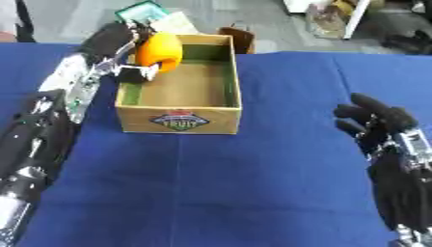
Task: Pick up objects on the table and place them in the box.
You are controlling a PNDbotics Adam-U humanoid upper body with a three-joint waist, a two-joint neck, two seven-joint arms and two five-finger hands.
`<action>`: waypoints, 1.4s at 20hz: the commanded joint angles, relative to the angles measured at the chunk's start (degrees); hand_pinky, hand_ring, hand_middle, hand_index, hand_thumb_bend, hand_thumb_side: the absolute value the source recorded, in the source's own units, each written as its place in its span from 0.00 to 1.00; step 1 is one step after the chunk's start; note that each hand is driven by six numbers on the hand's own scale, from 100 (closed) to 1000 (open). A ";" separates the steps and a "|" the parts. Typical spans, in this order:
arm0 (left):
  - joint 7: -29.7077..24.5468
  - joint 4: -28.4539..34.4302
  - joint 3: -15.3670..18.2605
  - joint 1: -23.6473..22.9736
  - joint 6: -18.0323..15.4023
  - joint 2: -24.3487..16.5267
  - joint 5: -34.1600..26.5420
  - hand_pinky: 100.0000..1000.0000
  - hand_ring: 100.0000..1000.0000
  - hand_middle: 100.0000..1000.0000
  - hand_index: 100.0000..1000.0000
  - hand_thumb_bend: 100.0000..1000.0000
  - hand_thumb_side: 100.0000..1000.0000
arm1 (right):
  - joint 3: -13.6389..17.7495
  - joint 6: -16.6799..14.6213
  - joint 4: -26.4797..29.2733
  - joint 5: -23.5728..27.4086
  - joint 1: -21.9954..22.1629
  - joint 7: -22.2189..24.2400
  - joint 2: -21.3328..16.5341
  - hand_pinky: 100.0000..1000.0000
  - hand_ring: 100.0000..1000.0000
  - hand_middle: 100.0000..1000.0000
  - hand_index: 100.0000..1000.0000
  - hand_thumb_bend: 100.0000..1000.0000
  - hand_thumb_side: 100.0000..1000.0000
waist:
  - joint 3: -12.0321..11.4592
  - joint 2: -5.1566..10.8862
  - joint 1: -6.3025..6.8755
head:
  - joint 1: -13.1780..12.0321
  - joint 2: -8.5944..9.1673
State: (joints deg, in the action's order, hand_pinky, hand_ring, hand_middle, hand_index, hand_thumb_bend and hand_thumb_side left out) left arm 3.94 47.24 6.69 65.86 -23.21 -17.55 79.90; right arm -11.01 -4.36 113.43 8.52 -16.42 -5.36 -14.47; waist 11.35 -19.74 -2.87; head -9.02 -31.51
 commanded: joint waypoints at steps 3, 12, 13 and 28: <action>1.79 -0.53 0.33 1.81 -0.69 0.39 2.16 0.27 0.33 0.32 0.49 0.00 0.21 | -0.30 0.20 1.16 0.74 -0.72 0.57 0.06 0.86 0.89 0.65 0.85 0.00 1.00 | 0.73 0.75 -0.06 | -0.43 1.13; -4.70 -2.71 -0.79 1.78 1.14 0.19 11.83 0.42 0.50 0.50 0.75 0.00 0.14 | -0.37 0.45 1.16 0.72 -0.31 0.64 0.25 0.86 0.89 0.65 0.85 0.00 1.00 | 0.57 0.73 -0.04 | 0.41 1.02; -5.81 -2.53 -0.74 1.81 1.34 0.27 12.74 0.42 0.50 0.50 0.75 0.00 0.14 | -0.37 0.47 1.16 0.73 -0.30 0.63 0.28 0.86 0.89 0.65 0.85 0.00 1.00 | 0.58 0.73 -0.05 | 0.41 1.04; -3.73 4.97 0.06 1.13 3.42 0.56 10.71 0.54 0.66 0.69 0.93 0.43 0.76 | -0.29 1.14 1.16 0.42 0.39 0.48 0.56 0.86 0.89 0.65 0.85 0.00 1.00 | -0.40 1.45 -0.27 | 1.39 0.08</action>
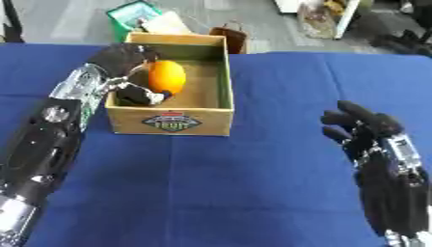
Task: Pick up objects on the table and place them in the box.
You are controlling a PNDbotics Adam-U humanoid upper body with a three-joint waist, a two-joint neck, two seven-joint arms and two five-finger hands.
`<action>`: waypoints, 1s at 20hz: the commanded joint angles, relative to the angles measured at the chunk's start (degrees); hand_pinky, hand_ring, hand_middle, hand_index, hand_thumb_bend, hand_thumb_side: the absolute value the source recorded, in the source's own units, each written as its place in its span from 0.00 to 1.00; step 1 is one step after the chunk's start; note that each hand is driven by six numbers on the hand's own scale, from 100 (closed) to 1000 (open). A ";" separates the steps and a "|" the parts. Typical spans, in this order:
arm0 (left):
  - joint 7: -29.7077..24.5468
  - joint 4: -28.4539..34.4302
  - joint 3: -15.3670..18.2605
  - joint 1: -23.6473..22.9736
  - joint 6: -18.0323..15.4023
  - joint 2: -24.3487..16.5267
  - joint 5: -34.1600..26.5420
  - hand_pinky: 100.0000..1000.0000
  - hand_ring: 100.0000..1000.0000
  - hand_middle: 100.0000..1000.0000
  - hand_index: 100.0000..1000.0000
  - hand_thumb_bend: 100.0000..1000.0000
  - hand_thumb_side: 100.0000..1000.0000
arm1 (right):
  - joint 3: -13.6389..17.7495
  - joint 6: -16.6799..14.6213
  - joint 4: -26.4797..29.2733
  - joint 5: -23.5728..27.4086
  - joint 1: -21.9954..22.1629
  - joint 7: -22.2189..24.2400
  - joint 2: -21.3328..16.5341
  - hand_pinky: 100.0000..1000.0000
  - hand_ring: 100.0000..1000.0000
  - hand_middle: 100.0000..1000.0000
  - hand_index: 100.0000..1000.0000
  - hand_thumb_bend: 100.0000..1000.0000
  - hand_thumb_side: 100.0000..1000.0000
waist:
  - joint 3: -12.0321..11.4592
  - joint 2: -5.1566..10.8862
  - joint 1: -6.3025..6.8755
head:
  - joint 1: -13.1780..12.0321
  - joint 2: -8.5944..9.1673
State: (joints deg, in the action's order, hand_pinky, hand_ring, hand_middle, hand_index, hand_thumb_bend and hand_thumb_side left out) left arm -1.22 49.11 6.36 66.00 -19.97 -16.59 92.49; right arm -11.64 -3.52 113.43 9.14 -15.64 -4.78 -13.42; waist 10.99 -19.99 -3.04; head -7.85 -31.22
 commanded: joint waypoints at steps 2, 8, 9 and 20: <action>2.66 5.25 0.67 1.07 0.64 -0.35 -3.61 0.52 0.64 0.65 0.89 0.36 0.70 | 0.47 0.26 1.16 -0.21 -0.38 -0.17 -0.53 0.86 0.89 0.65 0.85 0.00 1.00 | -0.38 1.90 -0.23 | 0.31 -0.22; 8.14 14.21 2.20 2.01 1.96 -0.49 -9.25 0.48 0.58 0.54 0.79 0.21 0.61 | 1.65 -0.09 1.16 -0.59 -0.09 -1.21 -0.69 0.86 0.89 0.65 0.85 0.00 1.00 | -2.98 2.31 -0.35 | 2.87 -1.27; 9.08 15.74 2.39 1.85 2.22 -0.58 -10.19 0.47 0.57 0.53 0.79 0.15 0.60 | 1.93 -0.24 1.16 -0.71 -0.19 -1.49 -0.81 0.86 0.89 0.65 0.85 0.00 1.00 | -3.61 2.31 -0.37 | 3.56 -1.52; 18.75 31.46 6.72 -10.43 7.01 -2.18 -19.86 0.42 0.49 0.45 0.73 0.00 0.75 | 4.65 -1.82 1.16 -1.89 -0.92 -4.35 -2.42 0.85 0.89 0.65 0.84 0.00 1.00 | -10.13 1.86 -0.88 | 10.67 -0.09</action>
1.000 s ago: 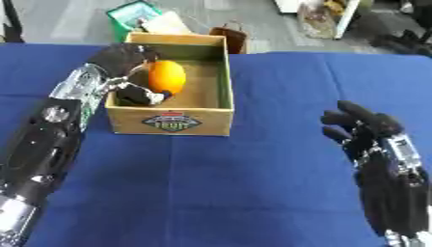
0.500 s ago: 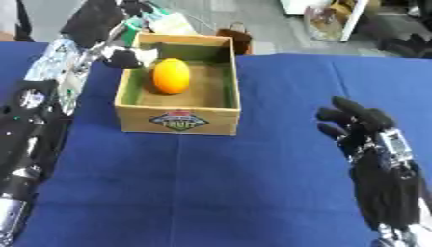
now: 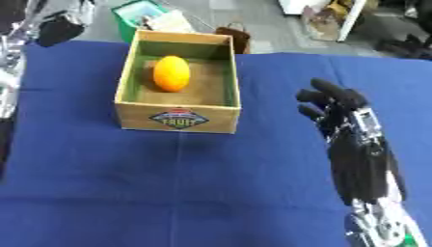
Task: Pick up objects on the table and place them in the box.
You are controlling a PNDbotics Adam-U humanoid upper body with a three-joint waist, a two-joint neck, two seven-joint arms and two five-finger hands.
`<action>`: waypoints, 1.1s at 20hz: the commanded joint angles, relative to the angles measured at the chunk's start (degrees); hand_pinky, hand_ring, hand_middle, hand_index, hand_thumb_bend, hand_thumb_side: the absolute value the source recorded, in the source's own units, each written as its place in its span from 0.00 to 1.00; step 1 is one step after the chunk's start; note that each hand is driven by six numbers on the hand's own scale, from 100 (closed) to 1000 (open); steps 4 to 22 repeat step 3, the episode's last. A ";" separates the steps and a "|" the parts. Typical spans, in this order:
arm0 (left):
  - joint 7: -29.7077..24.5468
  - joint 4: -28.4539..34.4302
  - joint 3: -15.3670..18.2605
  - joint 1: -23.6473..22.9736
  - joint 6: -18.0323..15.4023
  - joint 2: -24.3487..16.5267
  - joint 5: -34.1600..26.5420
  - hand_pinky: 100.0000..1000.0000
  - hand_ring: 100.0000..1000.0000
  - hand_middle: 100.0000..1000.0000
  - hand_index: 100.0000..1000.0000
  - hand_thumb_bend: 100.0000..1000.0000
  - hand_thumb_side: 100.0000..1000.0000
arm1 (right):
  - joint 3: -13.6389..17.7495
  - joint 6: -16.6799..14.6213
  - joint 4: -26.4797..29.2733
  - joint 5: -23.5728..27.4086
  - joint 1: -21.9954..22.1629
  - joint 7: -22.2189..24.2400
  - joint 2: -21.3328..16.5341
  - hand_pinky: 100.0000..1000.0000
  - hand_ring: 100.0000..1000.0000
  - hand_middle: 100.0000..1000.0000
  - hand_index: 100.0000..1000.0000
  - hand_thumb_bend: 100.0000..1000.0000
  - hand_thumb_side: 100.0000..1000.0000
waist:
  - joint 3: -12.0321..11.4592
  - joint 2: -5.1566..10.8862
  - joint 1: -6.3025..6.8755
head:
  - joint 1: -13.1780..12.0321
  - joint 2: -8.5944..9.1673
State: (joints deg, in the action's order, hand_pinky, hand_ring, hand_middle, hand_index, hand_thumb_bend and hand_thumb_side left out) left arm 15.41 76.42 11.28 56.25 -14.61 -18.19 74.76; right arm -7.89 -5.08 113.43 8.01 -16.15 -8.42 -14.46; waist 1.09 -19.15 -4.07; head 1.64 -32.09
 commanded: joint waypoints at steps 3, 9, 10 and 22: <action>4.83 8.57 2.16 -5.09 4.35 1.61 -4.84 0.40 0.48 0.44 0.72 0.00 0.76 | 1.13 -0.40 1.16 -0.88 -0.16 -1.33 -1.40 0.85 0.89 0.65 0.84 0.00 1.00 | -1.45 1.23 0.32 | 1.57 0.49; 4.83 8.57 2.16 -5.09 4.35 1.61 -4.84 0.40 0.48 0.44 0.72 0.00 0.76 | 1.13 -0.40 1.16 -0.88 -0.16 -1.33 -1.40 0.85 0.89 0.65 0.84 0.00 1.00 | -1.45 1.23 0.32 | 1.57 0.49; 4.83 8.57 2.16 -5.09 4.35 1.61 -4.84 0.40 0.48 0.44 0.72 0.00 0.76 | 1.13 -0.40 1.16 -0.88 -0.16 -1.33 -1.40 0.85 0.89 0.65 0.84 0.00 1.00 | -1.45 1.23 0.32 | 1.57 0.49; 4.83 8.57 2.16 -5.09 4.35 1.61 -4.84 0.40 0.48 0.44 0.72 0.00 0.76 | 1.13 -0.40 1.16 -0.88 -0.16 -1.33 -1.40 0.85 0.89 0.65 0.84 0.00 1.00 | -1.45 1.23 0.32 | 1.57 0.49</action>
